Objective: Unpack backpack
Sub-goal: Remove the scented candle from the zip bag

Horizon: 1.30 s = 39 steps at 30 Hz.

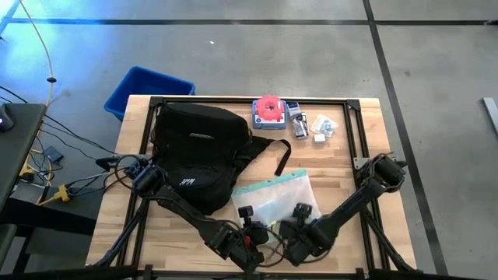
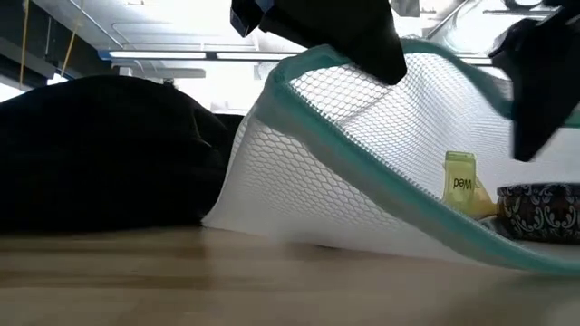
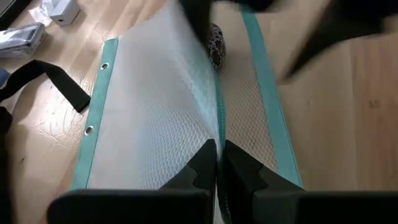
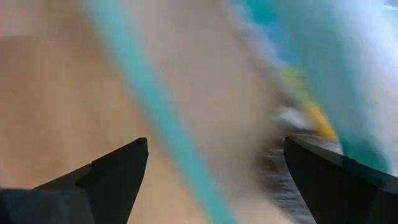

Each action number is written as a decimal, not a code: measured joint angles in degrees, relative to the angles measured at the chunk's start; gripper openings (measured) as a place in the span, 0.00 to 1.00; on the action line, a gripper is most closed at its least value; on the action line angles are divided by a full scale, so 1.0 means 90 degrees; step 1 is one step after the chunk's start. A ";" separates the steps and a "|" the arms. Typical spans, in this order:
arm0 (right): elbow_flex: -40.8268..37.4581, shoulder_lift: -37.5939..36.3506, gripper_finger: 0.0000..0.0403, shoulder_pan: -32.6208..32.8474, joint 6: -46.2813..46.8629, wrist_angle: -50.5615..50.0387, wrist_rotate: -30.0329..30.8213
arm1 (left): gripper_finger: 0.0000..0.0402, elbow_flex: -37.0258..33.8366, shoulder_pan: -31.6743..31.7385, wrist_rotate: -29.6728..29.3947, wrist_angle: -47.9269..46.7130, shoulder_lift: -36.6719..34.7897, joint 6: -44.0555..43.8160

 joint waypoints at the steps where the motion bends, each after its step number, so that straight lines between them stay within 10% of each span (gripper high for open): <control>1: -0.0027 0.0000 0.89 -0.0025 0.0257 -0.0247 0.0134 | 0.00 0.0000 -0.0002 -0.0015 0.0000 0.0000 0.0002; 39: -0.0162 0.0002 0.80 -0.0707 -0.1259 0.0451 -0.0245 | 0.00 -0.0005 0.0008 0.0154 -0.0049 0.0000 0.0168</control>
